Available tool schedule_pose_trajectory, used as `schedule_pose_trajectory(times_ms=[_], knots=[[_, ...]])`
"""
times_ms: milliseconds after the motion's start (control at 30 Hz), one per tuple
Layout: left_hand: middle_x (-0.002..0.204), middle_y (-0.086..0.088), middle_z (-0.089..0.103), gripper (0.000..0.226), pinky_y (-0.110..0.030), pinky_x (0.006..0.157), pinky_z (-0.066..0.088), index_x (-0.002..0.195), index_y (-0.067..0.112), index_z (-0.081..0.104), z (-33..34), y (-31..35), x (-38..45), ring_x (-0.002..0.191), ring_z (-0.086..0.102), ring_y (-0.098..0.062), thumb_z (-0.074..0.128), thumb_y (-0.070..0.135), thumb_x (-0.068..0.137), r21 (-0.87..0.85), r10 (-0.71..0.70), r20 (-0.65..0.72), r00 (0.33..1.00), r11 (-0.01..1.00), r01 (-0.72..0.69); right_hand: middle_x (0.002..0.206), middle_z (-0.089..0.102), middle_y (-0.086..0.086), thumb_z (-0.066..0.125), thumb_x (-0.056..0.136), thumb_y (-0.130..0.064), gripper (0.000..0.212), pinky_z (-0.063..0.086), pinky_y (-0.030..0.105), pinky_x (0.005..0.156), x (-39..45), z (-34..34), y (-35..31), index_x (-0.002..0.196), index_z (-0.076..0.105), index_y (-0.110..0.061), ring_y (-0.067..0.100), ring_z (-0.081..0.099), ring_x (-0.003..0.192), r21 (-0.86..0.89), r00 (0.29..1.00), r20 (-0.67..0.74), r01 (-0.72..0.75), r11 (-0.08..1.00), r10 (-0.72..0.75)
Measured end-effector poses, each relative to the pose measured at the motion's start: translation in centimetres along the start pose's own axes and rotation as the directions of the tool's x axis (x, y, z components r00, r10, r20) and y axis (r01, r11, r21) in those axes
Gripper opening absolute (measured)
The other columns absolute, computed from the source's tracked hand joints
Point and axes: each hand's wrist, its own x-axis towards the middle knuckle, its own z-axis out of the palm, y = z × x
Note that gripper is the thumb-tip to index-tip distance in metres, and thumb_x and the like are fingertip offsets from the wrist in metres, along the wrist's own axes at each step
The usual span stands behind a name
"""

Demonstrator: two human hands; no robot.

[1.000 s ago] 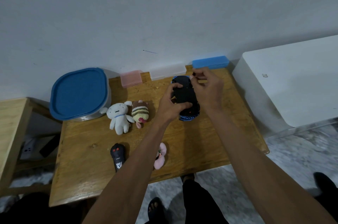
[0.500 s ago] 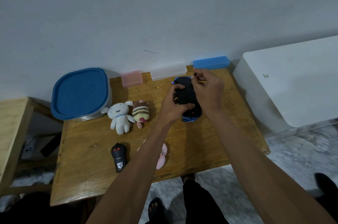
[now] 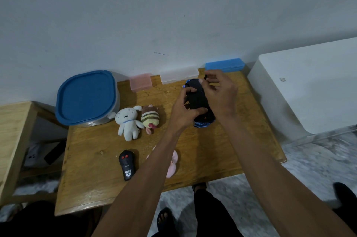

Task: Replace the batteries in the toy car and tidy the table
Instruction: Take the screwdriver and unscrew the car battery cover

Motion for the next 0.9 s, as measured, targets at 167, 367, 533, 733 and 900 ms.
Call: schedule_pose_trajectory(times_ms=[167,367,533,733,900], knots=[[0.123,0.0,0.064,0.064,-0.045,0.087,0.062,0.12,0.031,0.052,0.11,0.18,0.09,0.11,0.066,-0.023,0.088,0.008,0.072,-0.007,0.002,-0.004,1.0,1.0,-0.002,0.097,0.075,-0.001,0.075,0.088,-0.012,0.021,0.056,0.015,0.077,0.08,0.32,-0.02,0.109,0.075,-0.011,0.002,0.067,0.085,0.026,0.999,-0.024,-0.035,0.999,0.036],[0.121,0.004,0.065,0.064,-0.044,0.089,0.062,0.12,0.029,0.052,0.13,0.07,0.01,0.111,0.066,-0.022,0.088,0.007,0.072,-0.019,-0.005,-0.004,1.0,1.0,0.005,0.097,0.072,0.002,0.077,0.088,-0.016,0.024,0.056,0.017,0.074,0.22,0.58,0.13,0.111,0.076,-0.013,0.008,0.067,0.084,0.007,0.999,-0.013,-0.033,0.999,0.033],[0.119,0.008,0.063,0.064,-0.046,0.089,0.061,0.12,0.029,0.052,-0.07,-0.05,-0.05,0.112,0.064,-0.022,0.087,0.005,0.072,-0.021,-0.008,0.003,1.0,1.0,0.009,0.099,0.076,0.003,0.073,0.09,-0.014,0.026,0.058,0.017,0.075,0.16,0.58,-0.03,0.115,0.075,-0.011,0.006,0.067,0.085,-0.014,1.0,-0.01,0.01,1.0,-0.01],[0.122,0.005,0.063,0.065,-0.047,0.089,0.061,0.12,0.03,0.052,-0.08,0.04,0.15,0.112,0.064,-0.021,0.088,0.007,0.071,-0.005,-0.004,-0.007,1.0,1.0,0.004,0.097,0.075,0.003,0.073,0.089,-0.012,0.026,0.053,0.011,0.078,0.35,0.56,-0.21,0.115,0.075,-0.012,0.011,0.069,0.085,-0.034,1.0,0.006,0.018,0.999,-0.018],[0.121,0.009,0.061,0.065,-0.043,0.089,0.061,0.122,0.028,0.052,-0.05,0.17,0.19,0.115,0.062,-0.019,0.087,0.007,0.072,0.002,0.008,0.0,1.0,1.0,-0.008,0.096,0.071,0.003,0.075,0.089,-0.018,0.027,0.045,0.003,0.074,0.46,0.61,-0.08,0.116,0.076,-0.014,0.008,0.064,0.082,-0.062,1.0,0.0,0.009,0.998,-0.009]])
